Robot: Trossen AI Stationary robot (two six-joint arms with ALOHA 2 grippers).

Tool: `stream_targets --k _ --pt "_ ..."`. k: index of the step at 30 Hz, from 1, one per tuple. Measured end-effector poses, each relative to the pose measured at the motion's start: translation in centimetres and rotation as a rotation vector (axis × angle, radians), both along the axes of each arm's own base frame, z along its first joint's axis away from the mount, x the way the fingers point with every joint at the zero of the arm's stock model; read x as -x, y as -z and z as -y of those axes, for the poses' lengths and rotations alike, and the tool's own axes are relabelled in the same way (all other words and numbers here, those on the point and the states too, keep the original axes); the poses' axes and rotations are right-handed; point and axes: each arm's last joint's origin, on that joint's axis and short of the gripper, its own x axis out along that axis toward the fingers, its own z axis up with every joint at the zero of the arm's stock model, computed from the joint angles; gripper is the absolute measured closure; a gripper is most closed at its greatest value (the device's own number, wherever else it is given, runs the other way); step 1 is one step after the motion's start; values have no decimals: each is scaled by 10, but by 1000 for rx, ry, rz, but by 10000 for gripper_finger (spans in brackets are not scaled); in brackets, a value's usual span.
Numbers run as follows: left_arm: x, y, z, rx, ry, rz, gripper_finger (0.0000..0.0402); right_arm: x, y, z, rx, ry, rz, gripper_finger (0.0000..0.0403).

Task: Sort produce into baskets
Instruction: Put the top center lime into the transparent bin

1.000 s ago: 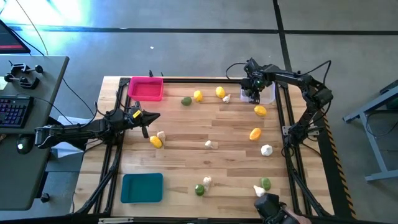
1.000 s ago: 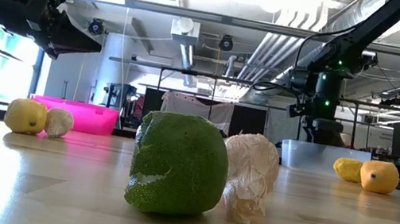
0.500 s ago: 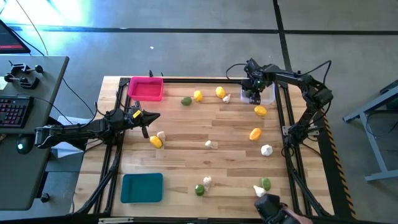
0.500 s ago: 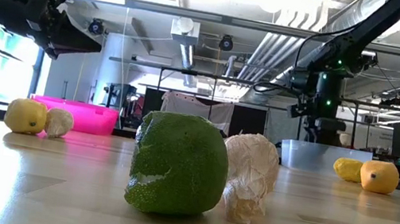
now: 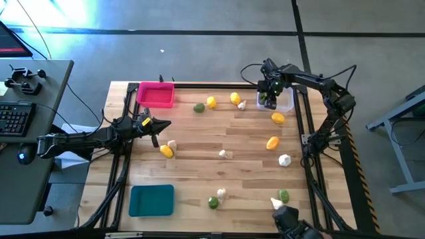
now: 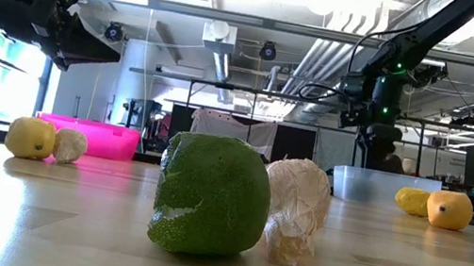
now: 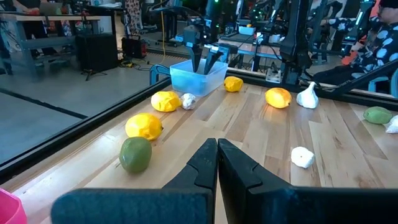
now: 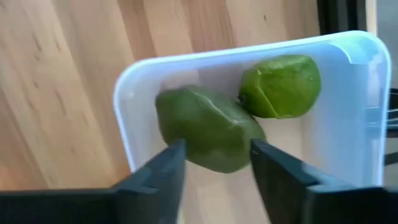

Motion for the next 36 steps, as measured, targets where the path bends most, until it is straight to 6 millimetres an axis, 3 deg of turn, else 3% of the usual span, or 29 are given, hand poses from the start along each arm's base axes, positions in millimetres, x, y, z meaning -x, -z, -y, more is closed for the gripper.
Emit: stream_targets --k 6,15,28,36 --pt "-1 1 0 28 -3 0 401 -1 -3 -1 -14 18 45 389" --pt "-5 7 -1 68 -8 -52 401 0 -32 -10 119 83 385 400" --pt "-24 -21 -4 78 31 -102 402 -5 -21 -59 274 171 796 403" --pt "-48 -38 -9 42 79 -236 402 -11 -13 -96 311 188 893 403"
